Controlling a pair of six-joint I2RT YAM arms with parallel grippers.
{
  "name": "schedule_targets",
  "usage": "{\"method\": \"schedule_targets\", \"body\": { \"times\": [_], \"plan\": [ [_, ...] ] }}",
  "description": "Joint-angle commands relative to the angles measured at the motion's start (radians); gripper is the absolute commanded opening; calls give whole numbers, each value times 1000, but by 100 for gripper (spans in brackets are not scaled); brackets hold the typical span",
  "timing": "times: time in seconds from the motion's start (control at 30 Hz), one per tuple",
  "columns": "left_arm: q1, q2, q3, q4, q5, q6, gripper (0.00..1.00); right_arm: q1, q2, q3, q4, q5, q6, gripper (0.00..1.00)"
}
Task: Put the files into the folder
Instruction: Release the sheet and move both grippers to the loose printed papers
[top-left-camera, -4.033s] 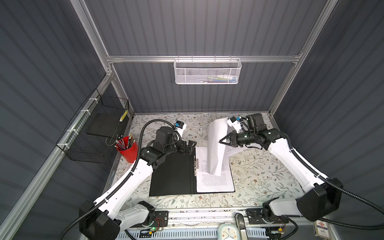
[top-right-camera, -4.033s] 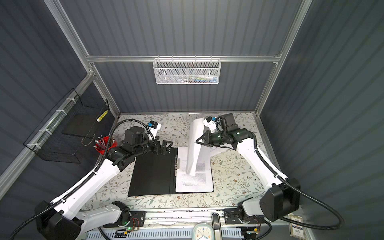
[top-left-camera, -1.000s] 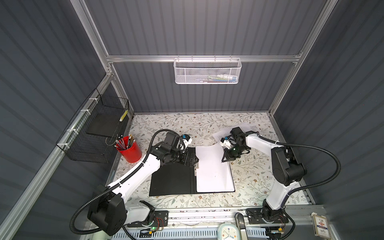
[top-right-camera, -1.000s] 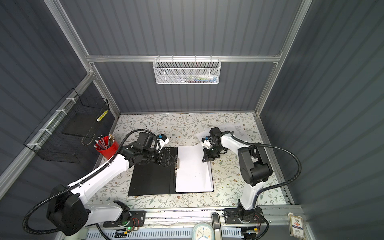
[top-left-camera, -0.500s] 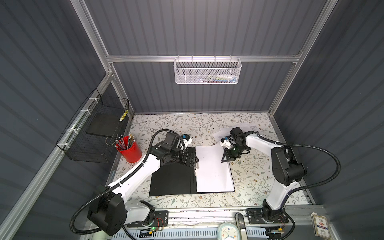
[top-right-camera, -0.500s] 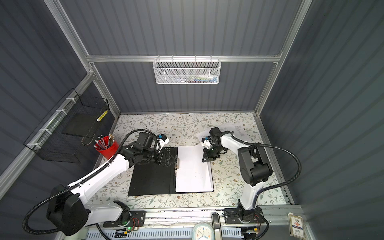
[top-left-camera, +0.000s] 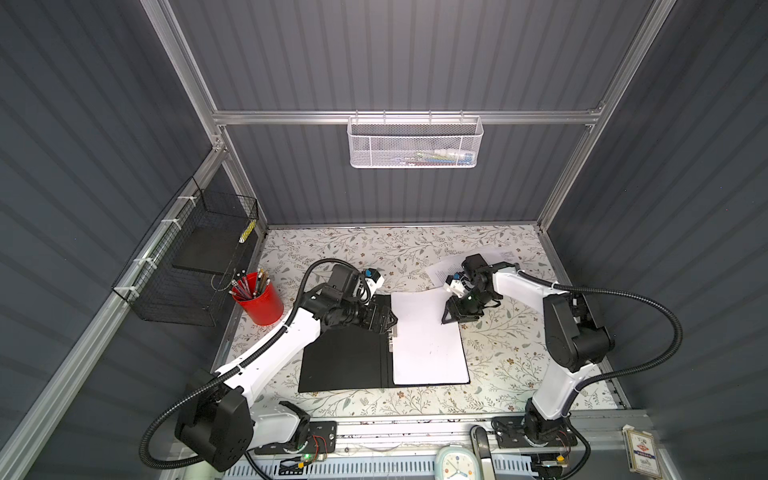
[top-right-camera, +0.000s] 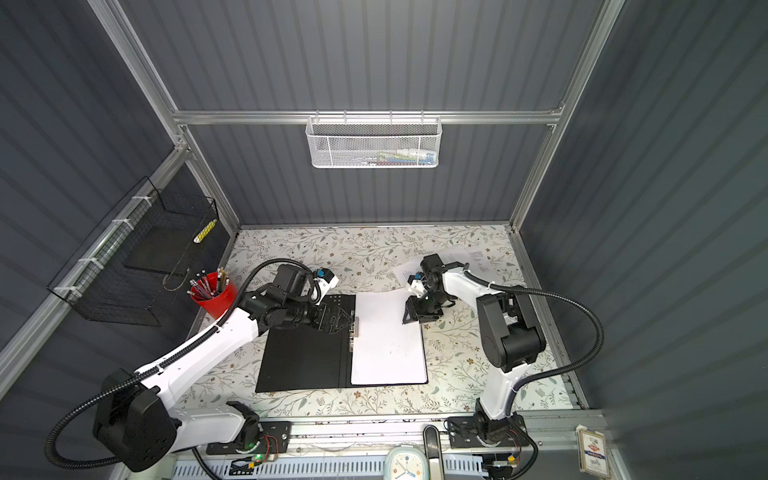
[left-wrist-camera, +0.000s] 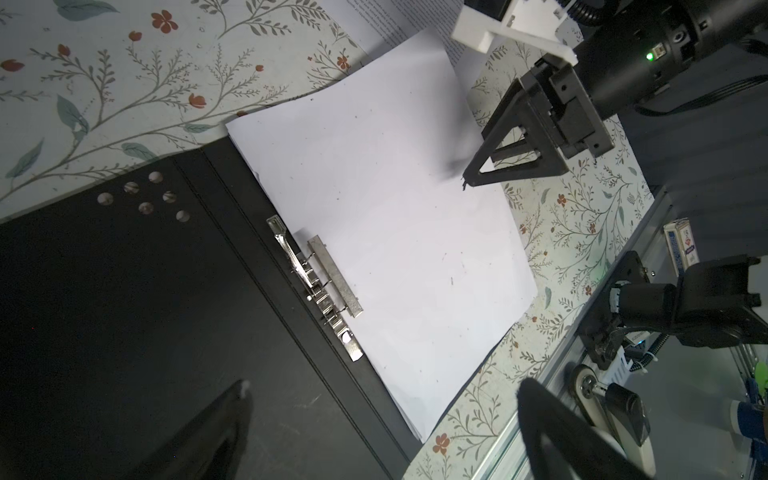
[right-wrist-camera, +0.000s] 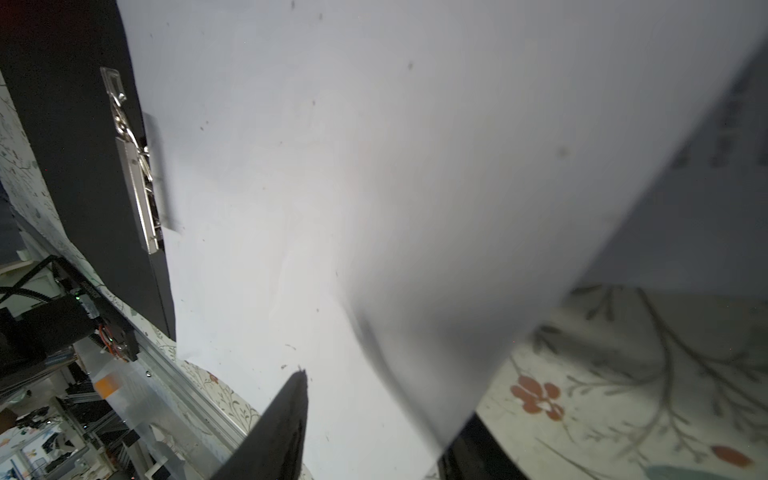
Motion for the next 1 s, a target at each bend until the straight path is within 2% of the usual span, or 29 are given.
{"method": "schedule_targets", "body": {
  "times": [0.0,0.2,0.27,0.3,0.47,0.57,0.67,0.77,0.97],
  "plan": [
    [-1,-18,-5,-14,-13,-1,100,-34,-65,-25,-5,80,37,55],
    [-1,-27,6,1,-41,-40,100,-133,-207,-95,69,86,104,64],
    [0,-22,21,0,-41,-54,100,-163,-239,-97,80,85,123,83],
    [-1,-17,36,-5,-41,-58,100,-178,-252,-96,87,86,131,98],
    [-1,34,103,11,-21,-109,100,-256,-302,-117,193,180,212,99],
    [-16,87,152,43,11,-146,100,-329,-287,-125,267,191,286,99],
    [-57,159,209,68,5,-165,100,-400,-258,-118,329,251,357,99],
    [-109,266,294,70,3,-171,100,-440,-220,-95,391,294,387,99],
    [-152,517,499,115,41,-205,100,-500,-102,-24,456,277,436,99]
  ]
}}
